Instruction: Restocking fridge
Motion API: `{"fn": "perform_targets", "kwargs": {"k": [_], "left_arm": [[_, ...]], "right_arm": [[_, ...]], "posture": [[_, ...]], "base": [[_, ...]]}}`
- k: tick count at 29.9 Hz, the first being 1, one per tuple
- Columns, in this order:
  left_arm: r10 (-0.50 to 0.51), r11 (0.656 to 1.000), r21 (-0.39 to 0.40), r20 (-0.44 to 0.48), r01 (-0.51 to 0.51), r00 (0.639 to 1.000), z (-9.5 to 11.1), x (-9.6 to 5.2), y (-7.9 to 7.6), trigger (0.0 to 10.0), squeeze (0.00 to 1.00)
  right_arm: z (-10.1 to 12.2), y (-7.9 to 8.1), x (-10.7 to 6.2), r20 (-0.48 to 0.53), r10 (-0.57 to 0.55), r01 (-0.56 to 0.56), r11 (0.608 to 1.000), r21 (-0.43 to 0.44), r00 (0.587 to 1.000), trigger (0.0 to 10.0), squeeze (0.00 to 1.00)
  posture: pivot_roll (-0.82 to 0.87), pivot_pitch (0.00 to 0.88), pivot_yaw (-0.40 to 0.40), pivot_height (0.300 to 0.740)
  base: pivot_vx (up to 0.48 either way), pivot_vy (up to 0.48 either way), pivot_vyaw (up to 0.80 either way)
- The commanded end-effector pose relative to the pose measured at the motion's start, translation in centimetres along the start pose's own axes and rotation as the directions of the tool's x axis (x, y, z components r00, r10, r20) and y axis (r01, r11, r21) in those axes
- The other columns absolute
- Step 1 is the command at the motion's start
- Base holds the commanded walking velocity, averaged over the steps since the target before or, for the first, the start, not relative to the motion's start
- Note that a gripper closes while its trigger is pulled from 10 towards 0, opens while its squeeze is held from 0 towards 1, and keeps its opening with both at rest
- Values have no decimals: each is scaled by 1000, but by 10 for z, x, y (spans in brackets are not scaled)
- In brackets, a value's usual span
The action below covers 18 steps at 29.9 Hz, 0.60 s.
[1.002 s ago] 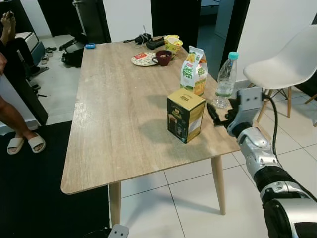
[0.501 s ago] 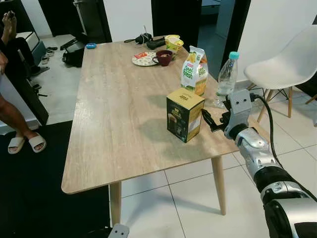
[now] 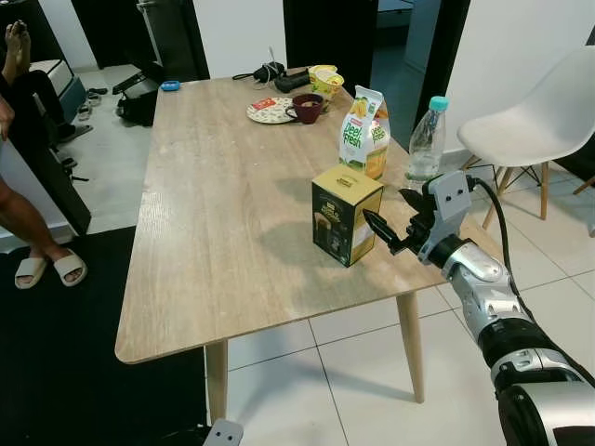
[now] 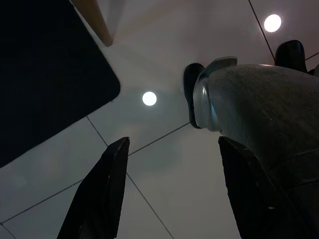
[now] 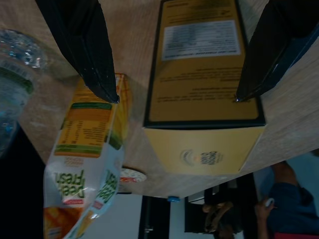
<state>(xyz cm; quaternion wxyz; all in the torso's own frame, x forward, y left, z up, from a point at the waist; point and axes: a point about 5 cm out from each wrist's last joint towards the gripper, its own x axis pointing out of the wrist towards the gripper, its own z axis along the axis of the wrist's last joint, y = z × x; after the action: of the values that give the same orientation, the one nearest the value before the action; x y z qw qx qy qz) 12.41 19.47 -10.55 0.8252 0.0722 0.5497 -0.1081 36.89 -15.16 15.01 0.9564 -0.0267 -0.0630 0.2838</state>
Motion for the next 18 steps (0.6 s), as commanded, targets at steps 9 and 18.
{"fn": "perform_targets", "kwargs": {"k": [9, 18], "left_arm": [[-5, 1000, 12, -15, 5, 1000, -3, 0, 0, 10000, 0], [-3, 1000, 3, -18, 3, 1000, -4, -1, 0, 10000, 0]], "right_arm": [[-1, 11, -1, 21, 102, -102, 995, 12, 995, 10000, 0], [-2, 22, -2, 22, 204, -204, 979, 17, 979, 10000, 0]], "posture": [[44, 0, -5, 740], [45, 0, -10, 740]], "base": [[0, 0, 0], [0, 0, 0]]}}
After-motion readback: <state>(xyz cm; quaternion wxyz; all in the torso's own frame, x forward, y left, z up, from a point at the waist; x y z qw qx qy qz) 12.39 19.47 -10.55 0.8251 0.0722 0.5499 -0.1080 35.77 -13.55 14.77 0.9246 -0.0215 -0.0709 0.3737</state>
